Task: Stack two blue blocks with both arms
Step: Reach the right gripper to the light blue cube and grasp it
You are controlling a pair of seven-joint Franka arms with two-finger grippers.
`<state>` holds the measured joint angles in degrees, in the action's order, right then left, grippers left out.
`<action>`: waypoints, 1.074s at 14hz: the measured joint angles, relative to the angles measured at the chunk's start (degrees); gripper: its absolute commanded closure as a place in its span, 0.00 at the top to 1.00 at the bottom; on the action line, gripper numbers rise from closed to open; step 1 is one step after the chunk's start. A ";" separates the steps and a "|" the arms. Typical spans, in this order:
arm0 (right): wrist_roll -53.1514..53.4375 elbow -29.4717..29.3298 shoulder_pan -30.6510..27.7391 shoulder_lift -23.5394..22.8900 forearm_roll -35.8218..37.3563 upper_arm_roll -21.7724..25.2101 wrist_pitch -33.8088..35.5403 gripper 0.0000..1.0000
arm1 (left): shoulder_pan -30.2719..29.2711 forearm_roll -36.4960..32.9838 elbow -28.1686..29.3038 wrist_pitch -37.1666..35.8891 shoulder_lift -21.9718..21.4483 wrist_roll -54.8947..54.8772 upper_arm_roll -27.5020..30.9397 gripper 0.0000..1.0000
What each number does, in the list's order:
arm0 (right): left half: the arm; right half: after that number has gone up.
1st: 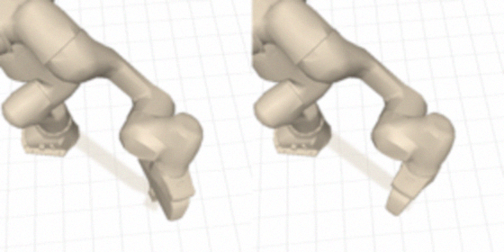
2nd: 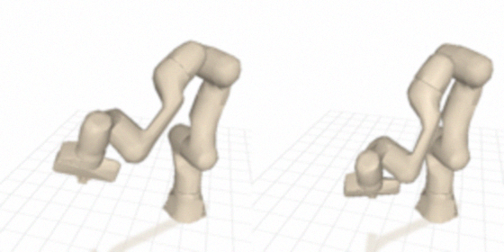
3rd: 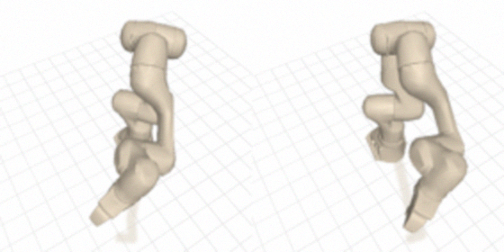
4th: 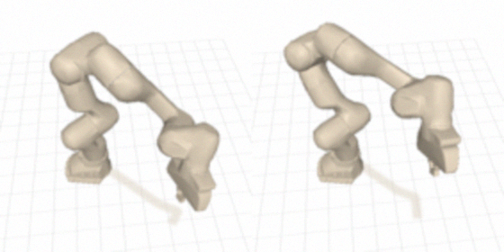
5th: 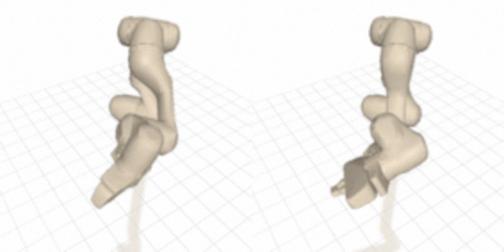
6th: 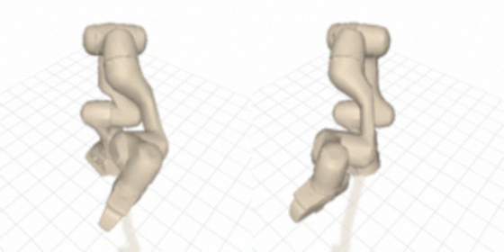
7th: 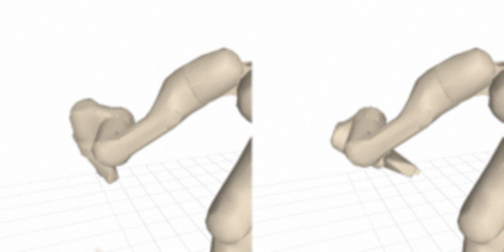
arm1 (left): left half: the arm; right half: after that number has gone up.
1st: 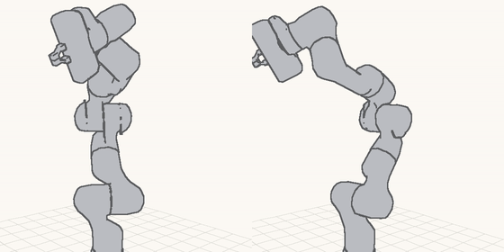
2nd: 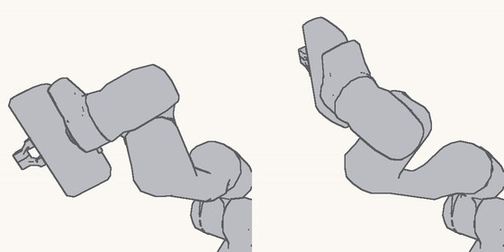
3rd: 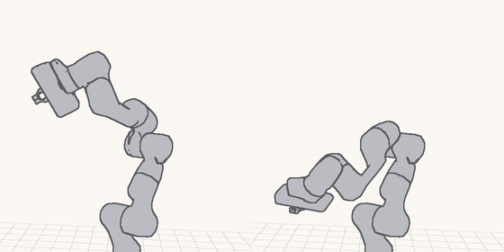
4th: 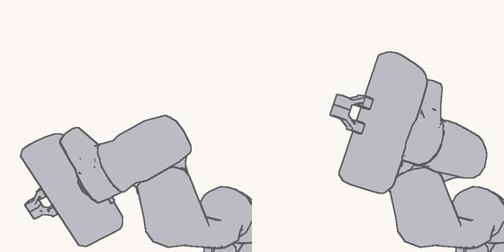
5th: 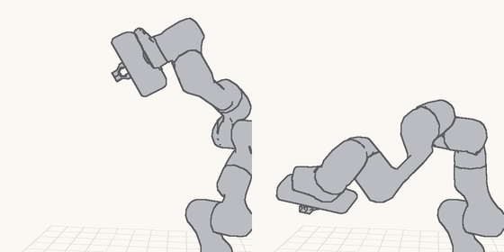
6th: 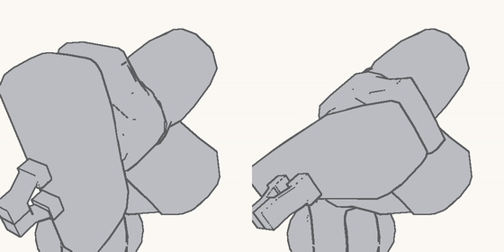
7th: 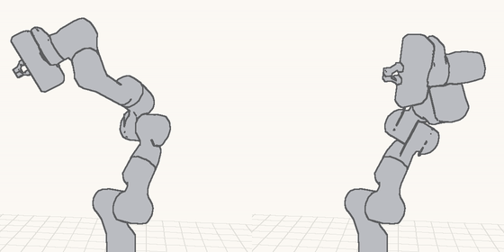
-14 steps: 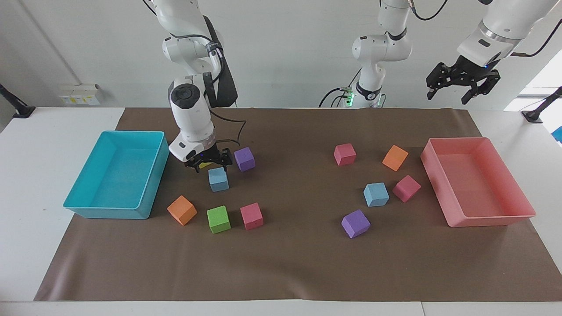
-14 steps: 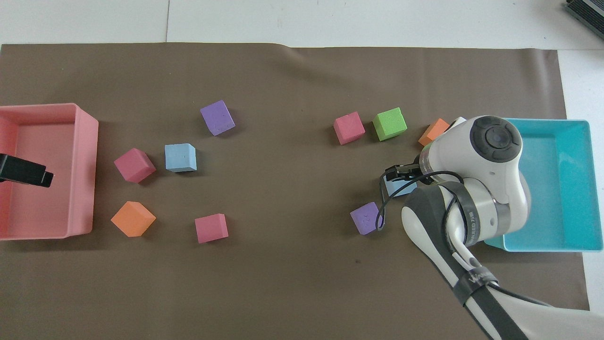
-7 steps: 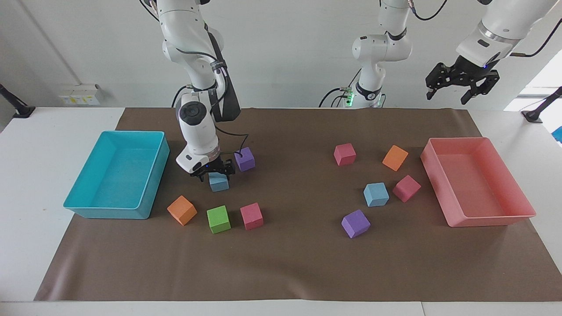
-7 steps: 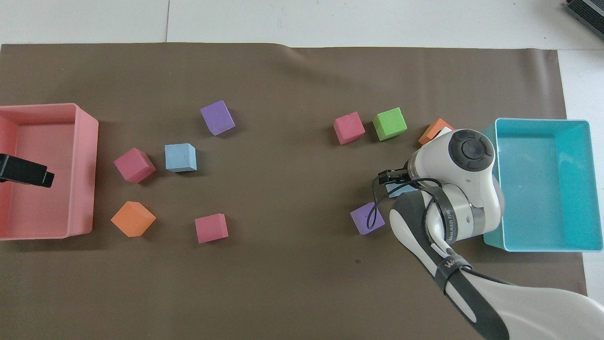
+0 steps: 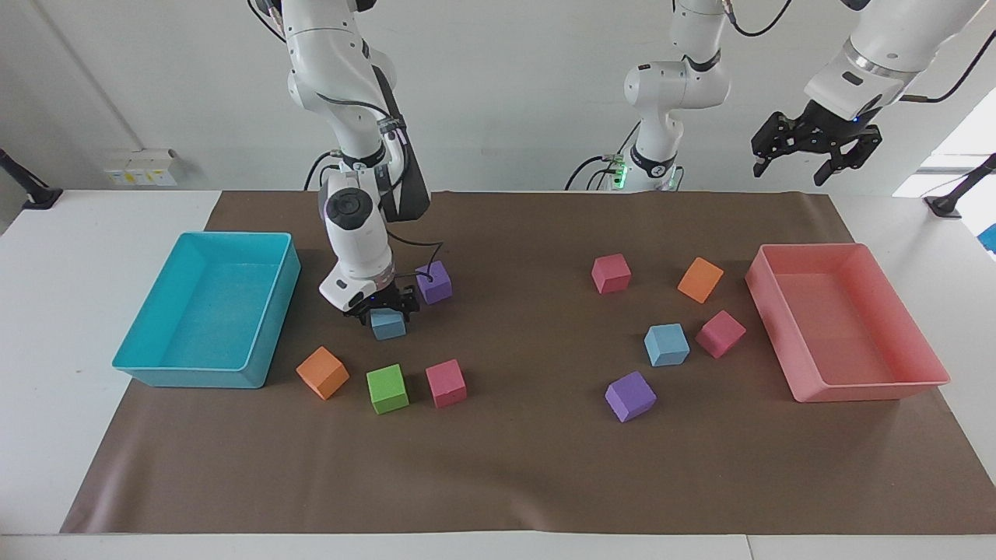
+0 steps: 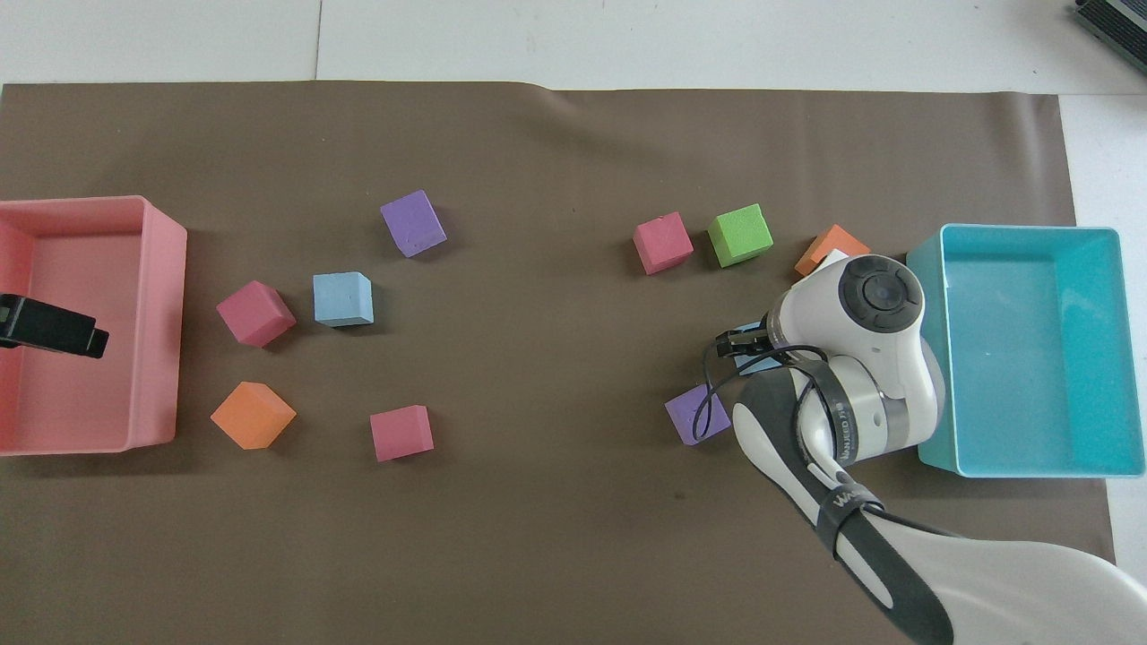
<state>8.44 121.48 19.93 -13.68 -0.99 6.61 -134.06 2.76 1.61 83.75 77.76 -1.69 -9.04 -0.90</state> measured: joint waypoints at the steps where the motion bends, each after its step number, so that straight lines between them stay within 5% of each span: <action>1: 0.00 -0.01 0.00 -0.05 -0.90 0.01 -0.07 0.00 | 0.00 0.00 0.03 0.00 -0.01 0.00 0.00 1.00; 7: 0.00 -2.76 -0.01 0.34 -3.11 0.03 0.85 0.00 | 0.01 0.00 0.64 0.00 -0.56 0.00 -0.11 1.00; 15: 1.42 -14.48 0.50 5.41 -3.23 -0.08 19.00 0.00 | 0.02 0.00 1.00 -0.01 -0.76 0.00 -0.27 1.00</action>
<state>9.86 107.00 20.43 -8.27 -4.22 6.54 -115.05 2.78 1.61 84.74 77.75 -2.44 -9.04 -1.17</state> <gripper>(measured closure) 0.432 0.000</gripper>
